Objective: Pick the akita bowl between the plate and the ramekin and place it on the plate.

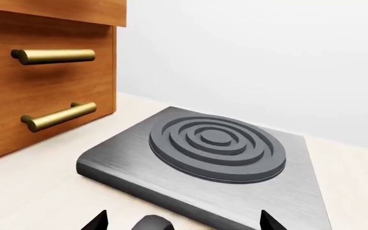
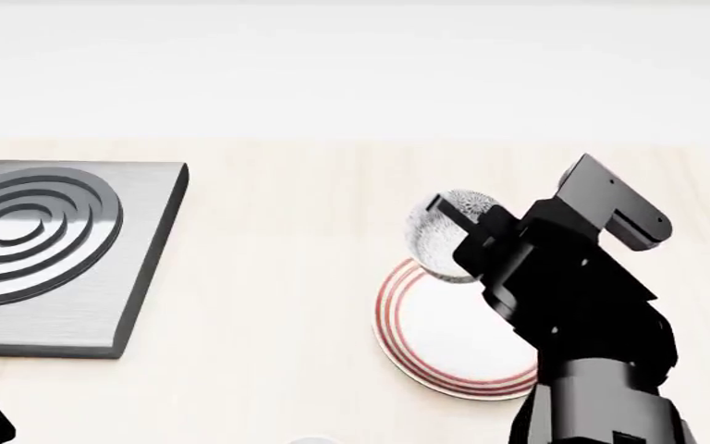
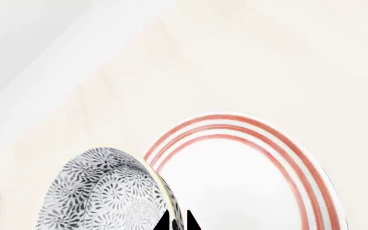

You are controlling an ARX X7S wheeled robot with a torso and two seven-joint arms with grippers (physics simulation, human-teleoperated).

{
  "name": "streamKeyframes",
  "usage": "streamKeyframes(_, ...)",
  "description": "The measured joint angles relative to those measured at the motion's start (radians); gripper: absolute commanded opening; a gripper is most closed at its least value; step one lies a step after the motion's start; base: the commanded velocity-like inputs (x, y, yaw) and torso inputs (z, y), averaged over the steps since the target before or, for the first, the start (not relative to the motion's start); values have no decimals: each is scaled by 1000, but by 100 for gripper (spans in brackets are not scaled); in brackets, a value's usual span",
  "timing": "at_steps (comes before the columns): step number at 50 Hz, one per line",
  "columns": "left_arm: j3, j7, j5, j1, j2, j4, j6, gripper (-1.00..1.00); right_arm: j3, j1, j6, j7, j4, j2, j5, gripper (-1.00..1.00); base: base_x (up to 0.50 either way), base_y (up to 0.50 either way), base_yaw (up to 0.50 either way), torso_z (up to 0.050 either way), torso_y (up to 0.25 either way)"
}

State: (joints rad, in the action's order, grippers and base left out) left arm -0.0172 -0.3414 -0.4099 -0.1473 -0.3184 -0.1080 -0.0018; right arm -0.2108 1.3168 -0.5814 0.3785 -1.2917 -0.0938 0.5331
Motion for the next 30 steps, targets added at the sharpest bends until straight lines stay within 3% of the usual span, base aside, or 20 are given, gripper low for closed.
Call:
streamKeyframes(18, 2, -4, -5, 4, -4, 9, -2, 100, -345, -13, 27, -2, -17, 28, -287, -100, 0, 0, 0, 0, 0)
streamKeyframes(30, 5, -6, -7, 6, -6, 10, -1, 100, -495, -23, 52, -2, -17, 39, -421, -100, 0, 0, 0, 0, 1)
